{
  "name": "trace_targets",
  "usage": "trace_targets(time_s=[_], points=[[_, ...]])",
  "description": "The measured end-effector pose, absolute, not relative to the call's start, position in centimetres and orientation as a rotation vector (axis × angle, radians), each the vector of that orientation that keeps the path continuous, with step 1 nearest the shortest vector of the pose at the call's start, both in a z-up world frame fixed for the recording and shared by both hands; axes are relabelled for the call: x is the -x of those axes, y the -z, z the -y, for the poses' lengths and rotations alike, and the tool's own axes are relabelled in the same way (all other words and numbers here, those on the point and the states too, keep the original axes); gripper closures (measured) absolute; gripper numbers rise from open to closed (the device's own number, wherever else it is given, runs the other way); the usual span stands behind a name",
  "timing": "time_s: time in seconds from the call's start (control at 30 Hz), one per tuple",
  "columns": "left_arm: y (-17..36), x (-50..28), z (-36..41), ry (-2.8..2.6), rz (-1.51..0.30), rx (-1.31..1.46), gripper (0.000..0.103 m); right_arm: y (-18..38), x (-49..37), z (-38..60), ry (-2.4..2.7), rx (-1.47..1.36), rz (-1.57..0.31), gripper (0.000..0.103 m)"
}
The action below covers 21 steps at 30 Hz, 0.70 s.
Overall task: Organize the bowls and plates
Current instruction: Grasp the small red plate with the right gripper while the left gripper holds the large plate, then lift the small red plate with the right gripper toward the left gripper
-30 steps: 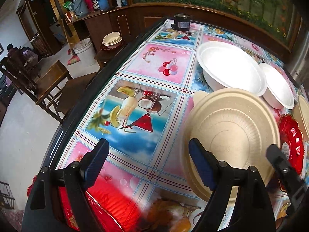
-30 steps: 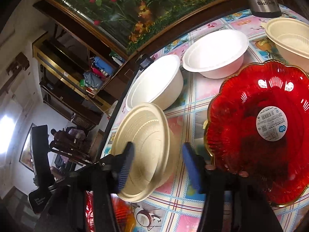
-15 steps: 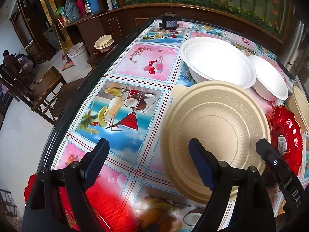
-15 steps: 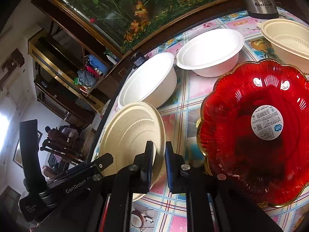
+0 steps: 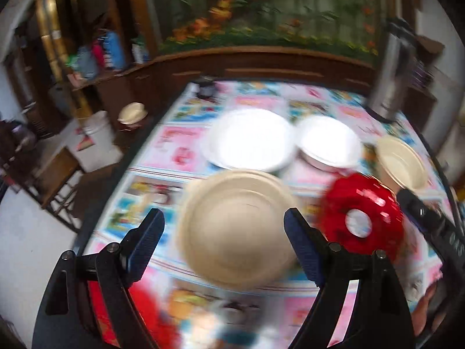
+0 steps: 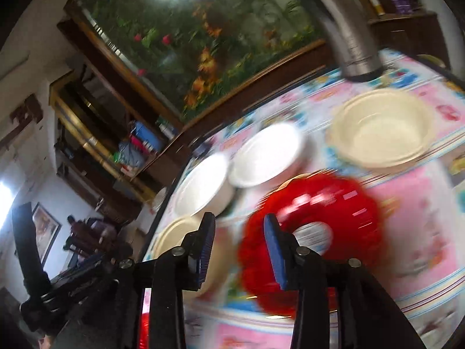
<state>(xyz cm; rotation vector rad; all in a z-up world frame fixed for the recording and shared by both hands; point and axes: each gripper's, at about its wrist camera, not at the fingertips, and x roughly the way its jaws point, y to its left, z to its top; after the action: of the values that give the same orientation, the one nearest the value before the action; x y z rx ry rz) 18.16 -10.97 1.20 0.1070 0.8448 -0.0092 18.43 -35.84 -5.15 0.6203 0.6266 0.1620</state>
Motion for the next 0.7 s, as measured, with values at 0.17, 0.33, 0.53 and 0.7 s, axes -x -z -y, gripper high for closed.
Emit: trace_targets(time_s=[0.17, 0.33, 0.53, 0.7], points=[[0.2, -19.9, 15.4, 0.094, -0.924, -0.108, 0.018, 6.4, -18.4, 41.1, -0.13, -0.691, -0.661, 0.065], [1.2, -23.0, 18.3, 0.161, -0.996, -0.118, 0.018, 7.2, -19.0, 42.6, -0.15, -0.715, -0.716, 0.065], [3.4, -26.1, 20.1, 0.24, -1.104, -0.128, 0.018, 8.4, -19.0, 43.8, -0.129, -0.762, -0.777, 0.065], [4.9, -27.2, 20.3, 0.269, -1.167, -0.1, 0.018, 9.1, -19.1, 44.2, -0.118, -0.796, -0.802, 0.065]])
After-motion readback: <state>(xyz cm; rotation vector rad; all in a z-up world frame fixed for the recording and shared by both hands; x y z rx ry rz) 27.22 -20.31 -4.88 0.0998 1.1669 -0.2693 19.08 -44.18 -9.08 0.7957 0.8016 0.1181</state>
